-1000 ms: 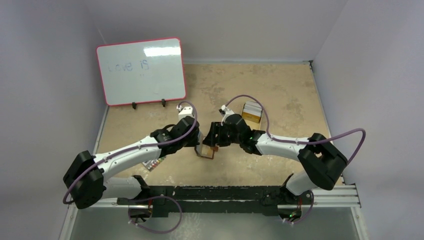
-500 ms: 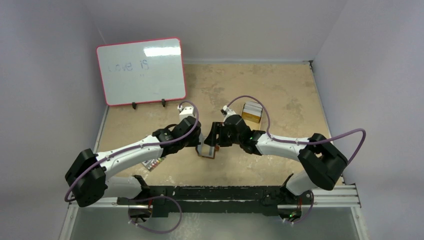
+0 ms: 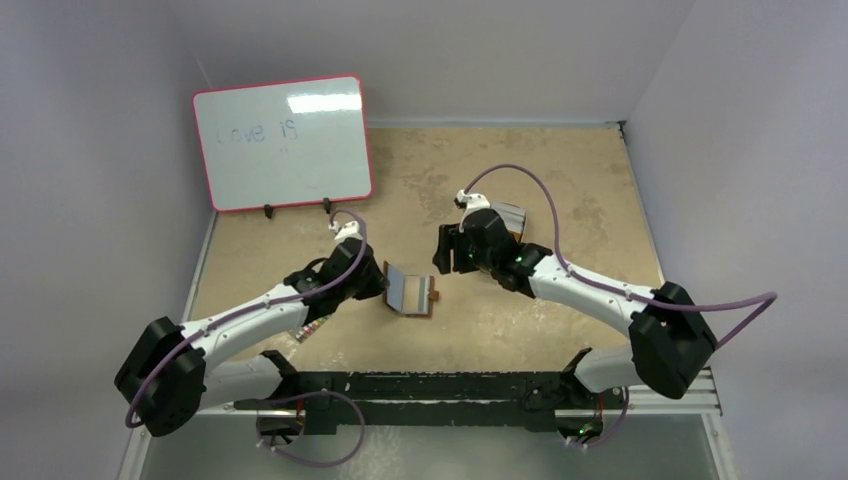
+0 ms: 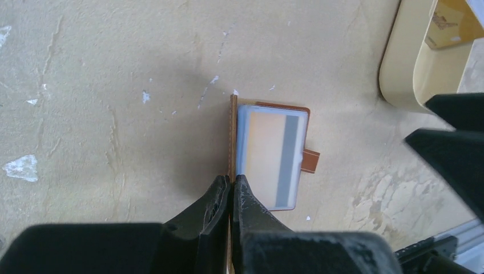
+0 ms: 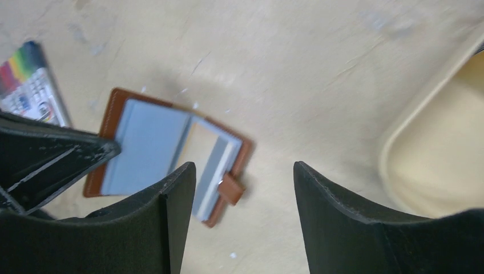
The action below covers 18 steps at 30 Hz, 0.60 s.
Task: Put the credit cards into the card holder
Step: Turn over the card slot in the card holder, then pick up the credit card from the storage box.
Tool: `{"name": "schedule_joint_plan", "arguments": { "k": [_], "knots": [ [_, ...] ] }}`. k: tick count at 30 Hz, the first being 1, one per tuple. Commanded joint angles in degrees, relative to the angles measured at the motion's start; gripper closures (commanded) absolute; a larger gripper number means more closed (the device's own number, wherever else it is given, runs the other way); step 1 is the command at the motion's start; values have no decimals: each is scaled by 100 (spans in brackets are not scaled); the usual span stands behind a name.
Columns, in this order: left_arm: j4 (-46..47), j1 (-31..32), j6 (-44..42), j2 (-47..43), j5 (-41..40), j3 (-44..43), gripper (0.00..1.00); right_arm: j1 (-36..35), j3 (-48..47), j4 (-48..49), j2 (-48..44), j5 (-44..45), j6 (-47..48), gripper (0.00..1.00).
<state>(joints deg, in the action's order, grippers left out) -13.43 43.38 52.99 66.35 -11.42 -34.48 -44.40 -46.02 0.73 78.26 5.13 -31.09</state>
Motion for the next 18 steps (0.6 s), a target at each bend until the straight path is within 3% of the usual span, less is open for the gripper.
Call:
{"name": "schedule_joint_plan", "arguments": {
  "k": [1, 12, 18],
  "knots": [
    [951, -346, 249, -309, 935, 378, 100, 413, -618, -600, -11, 417, 1434, 34],
    [1565, -550, 273, -316, 1959, 685, 100, 1007, -1312, -769, 612, 926, 3870, 35],
    [1305, -589, 76, -345, 1975, 627, 100, 1208, -1343, -992, 1007, 1278, 4945, 36]
  ]
}}
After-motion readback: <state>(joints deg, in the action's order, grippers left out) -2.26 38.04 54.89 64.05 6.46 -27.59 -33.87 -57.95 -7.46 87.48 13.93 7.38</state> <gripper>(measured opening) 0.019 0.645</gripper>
